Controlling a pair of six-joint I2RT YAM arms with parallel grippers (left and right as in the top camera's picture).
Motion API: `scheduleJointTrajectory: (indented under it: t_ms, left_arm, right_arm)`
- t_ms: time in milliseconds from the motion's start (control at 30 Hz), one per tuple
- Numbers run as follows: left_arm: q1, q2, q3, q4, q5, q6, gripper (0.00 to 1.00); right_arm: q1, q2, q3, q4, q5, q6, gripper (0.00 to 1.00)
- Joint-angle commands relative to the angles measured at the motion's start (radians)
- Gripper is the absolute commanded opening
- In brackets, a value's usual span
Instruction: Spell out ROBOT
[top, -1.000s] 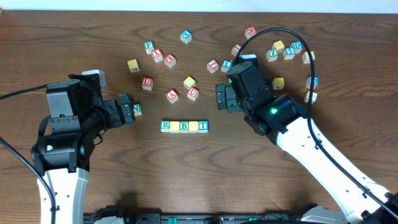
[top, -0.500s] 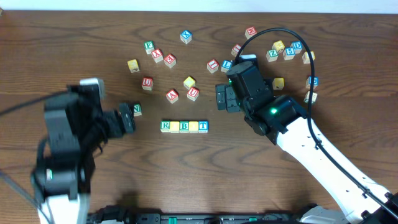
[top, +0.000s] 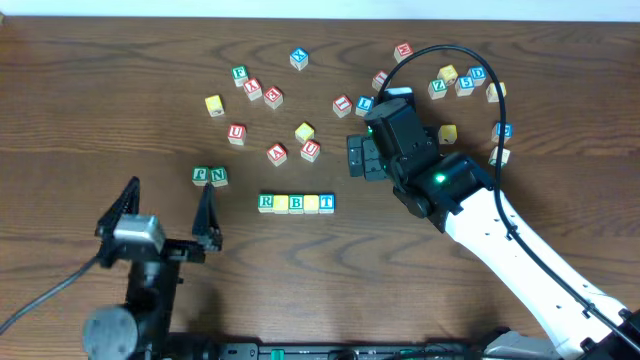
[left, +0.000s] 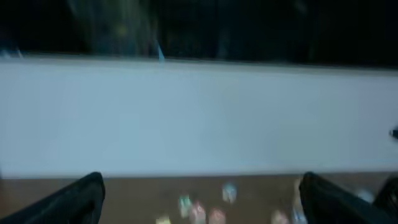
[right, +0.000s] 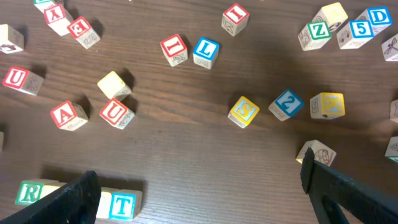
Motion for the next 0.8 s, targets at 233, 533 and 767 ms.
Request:
scheduleJointTrajectory:
  t_ms: [233,533,767]
  left_arm:
    - [0.062,-0.151,-0.362,0.515,-0.035,0.026,0.98]
    - [0.093,-0.164,-0.415,0.381,-0.082,0.025,0.98]
    - [0.093,-0.164,-0.415,-0.040,-0.071,0.017,0.98]
  right_arm:
    - [0.000,-0.006,0.008,0.001,0.015,-0.012,0.99]
    - [0.000,-0.006,0.008,0.001,0.016,-0.012,0.99]
    - [0.000,-0.006,0.008,0.001,0.015,-0.013,0.99]
